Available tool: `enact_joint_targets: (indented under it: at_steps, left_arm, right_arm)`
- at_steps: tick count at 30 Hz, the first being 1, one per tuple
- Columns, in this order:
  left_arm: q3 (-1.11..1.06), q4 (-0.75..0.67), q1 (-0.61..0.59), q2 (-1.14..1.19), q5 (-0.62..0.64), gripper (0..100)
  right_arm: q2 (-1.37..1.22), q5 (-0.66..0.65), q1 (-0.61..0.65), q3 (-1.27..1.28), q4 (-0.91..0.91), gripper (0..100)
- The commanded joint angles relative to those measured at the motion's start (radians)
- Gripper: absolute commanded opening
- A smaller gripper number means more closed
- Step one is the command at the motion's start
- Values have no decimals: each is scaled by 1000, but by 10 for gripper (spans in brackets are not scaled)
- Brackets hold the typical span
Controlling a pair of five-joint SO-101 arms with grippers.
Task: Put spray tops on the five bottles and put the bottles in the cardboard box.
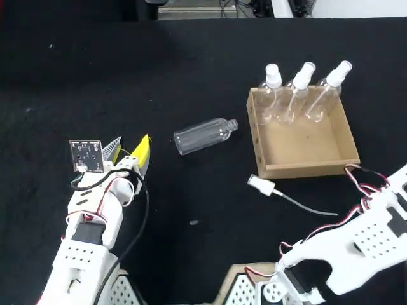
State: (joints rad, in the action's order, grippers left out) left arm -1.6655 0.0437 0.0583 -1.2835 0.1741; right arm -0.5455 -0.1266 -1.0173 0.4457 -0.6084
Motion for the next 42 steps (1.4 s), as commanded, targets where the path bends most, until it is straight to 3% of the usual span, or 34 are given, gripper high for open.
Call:
enact_joint_targets:
  at_steps: [1,26,42]
  left_arm:
    - [-1,-23,12,-5,8,202]
    - [-1,-23,10,-5,8,202]
    - [-1,-23,12,-5,8,202]
  right_arm:
    - [-13,-9,-2,-71,-83,273]
    - [87,-3,6,36,-120,272]
    - [-24,-3,0,-91,-120,272]
